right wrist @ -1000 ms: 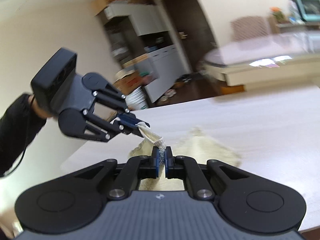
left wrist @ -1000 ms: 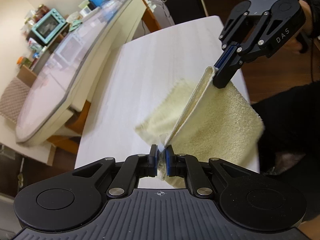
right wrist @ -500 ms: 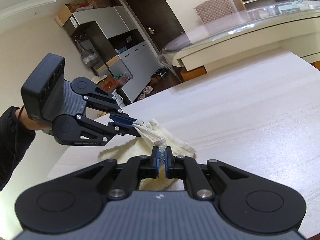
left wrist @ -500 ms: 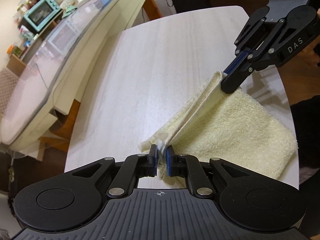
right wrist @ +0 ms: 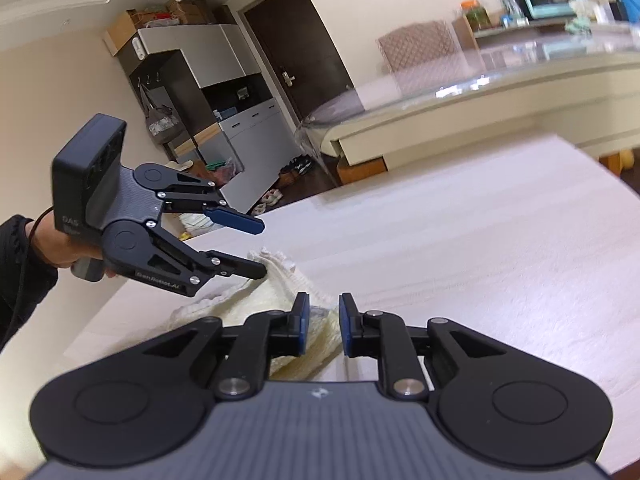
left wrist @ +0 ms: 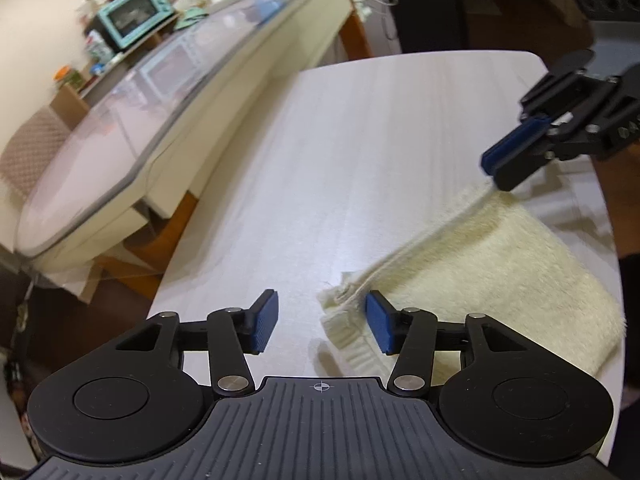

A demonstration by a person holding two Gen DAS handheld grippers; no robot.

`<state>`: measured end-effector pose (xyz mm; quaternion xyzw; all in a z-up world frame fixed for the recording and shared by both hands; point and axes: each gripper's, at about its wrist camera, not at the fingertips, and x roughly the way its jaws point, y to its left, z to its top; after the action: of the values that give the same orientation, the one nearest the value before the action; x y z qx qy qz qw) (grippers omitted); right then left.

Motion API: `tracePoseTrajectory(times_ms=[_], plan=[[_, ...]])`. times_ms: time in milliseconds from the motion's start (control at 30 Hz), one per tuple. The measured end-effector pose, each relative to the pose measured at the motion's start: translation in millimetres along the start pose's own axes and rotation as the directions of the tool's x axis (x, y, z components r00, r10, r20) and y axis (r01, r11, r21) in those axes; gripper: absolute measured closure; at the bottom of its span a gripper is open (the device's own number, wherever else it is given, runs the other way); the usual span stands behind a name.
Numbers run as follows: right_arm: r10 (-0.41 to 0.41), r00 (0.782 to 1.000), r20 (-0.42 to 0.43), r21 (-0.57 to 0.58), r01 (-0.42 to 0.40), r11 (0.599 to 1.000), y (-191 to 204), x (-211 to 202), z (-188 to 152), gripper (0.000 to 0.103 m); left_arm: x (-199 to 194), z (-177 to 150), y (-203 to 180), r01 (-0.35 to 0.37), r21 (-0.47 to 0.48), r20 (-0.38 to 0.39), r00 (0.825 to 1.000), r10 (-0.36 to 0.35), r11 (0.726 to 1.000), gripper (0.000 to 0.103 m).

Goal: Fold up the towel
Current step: 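Open both grippers and release the folded towel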

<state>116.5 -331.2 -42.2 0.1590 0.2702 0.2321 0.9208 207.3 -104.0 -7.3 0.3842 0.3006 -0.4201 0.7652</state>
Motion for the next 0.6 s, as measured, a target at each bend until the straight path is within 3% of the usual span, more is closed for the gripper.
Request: tracePoseTrajectory(times_ms=[233,367,600], plan=[[-0.077,0.996,-0.042,-0.148,0.070,0.987,12,8,-2,0.080,10,2,5,-0.020,-0.037,0.006,1.000,0.020,0.999,0.033],[-0.140,0.989,-0.048,-0.222,0.126,0.967,15,14,-4,0.072,12,3,6,-0.032,-0.055,0.014,0.999,0.033,0.998,0.032],[-0.118,0.993,-0.003,-0.264,0.113,0.958,21,2,-1,0.072,-9,-8,8,-0.050,-0.141,0.050,0.997,0.058,0.989,0.032]])
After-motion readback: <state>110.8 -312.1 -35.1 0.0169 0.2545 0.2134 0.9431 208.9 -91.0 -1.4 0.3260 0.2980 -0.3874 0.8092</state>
